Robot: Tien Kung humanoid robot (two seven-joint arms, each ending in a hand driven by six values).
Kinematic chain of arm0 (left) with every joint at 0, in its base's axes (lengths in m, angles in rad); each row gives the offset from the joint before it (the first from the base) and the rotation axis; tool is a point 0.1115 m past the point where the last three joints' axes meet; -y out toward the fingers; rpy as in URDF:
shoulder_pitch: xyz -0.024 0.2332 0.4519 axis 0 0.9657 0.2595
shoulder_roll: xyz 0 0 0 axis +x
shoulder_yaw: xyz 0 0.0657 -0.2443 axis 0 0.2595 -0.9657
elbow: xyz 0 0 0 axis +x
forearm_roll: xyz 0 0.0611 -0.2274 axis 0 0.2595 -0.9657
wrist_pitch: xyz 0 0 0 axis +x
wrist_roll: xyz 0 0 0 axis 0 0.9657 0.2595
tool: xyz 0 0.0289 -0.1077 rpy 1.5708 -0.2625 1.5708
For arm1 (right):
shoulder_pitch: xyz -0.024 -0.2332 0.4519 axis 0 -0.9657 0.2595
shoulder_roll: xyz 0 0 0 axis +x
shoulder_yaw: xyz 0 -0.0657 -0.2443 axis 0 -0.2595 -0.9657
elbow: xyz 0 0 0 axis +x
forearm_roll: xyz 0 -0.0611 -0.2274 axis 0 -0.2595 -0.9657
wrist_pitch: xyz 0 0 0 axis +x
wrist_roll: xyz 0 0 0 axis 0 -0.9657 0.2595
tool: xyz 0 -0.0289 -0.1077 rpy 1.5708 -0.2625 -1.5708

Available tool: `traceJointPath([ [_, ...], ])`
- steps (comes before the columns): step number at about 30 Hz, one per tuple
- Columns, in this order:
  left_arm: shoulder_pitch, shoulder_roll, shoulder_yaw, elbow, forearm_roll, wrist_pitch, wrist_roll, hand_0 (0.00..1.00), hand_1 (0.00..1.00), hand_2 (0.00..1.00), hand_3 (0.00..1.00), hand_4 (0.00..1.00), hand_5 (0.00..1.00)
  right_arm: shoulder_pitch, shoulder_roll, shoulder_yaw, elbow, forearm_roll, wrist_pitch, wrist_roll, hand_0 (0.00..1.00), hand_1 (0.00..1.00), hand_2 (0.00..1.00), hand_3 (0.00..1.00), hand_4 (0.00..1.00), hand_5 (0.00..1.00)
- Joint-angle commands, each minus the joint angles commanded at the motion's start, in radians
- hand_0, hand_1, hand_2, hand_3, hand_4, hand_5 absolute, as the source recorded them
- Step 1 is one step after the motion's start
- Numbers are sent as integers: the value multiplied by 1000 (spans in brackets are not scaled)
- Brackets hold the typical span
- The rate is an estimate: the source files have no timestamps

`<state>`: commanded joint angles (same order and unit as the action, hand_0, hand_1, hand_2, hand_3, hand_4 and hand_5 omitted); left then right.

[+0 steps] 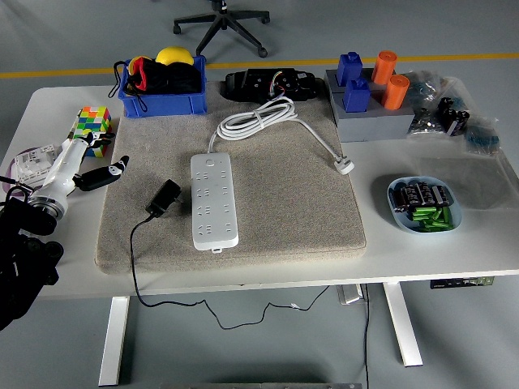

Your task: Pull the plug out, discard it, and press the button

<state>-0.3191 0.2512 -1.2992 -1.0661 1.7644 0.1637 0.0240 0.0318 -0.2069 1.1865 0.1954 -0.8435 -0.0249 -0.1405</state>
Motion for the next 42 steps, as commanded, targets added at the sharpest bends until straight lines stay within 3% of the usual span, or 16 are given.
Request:
traceJointPath([
  [42, -4, -12, -9, -1, -2, -6, 2, 863, 837, 795, 796, 669, 348, 6, 0, -14, 1, 15, -1, 0, 746, 675, 672, 630, 661, 521],
])
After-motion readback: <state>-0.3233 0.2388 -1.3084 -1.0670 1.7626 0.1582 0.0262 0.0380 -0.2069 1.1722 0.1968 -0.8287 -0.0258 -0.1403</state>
